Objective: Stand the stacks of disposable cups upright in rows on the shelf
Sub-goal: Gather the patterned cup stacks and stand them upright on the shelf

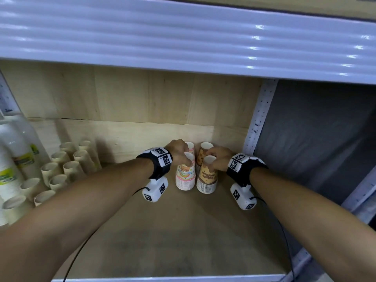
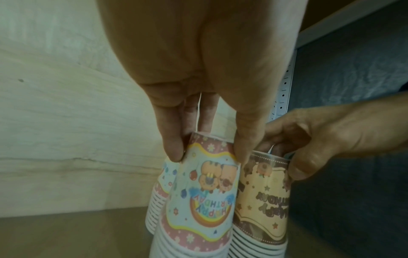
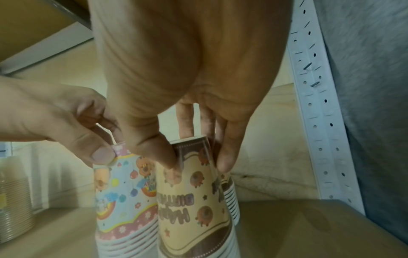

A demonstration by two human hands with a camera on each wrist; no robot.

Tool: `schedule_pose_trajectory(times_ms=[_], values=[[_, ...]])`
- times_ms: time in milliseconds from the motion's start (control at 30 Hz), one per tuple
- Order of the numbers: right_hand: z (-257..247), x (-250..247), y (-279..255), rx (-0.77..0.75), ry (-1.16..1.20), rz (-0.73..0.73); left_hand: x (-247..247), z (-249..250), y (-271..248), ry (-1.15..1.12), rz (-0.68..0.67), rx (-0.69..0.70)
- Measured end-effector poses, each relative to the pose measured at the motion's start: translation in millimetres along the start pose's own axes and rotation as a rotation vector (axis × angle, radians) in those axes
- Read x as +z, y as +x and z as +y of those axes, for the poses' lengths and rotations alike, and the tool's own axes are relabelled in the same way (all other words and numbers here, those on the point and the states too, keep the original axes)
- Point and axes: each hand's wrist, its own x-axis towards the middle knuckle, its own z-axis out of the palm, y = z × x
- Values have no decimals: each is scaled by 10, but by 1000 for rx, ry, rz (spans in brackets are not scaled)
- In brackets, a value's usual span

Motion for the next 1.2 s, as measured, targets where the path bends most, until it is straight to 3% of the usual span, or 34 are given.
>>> schedule_pose_trajectory(times_ms=[367,733,1200], values=[[-16,-13,5,22,93,0,97,53,34,-15,8,-31],[-65,-5,9,-51,53,23,101,47,23,-63,5,-70],[-36,2,47,-18,20,41,142,40,46,-104,11,-97]])
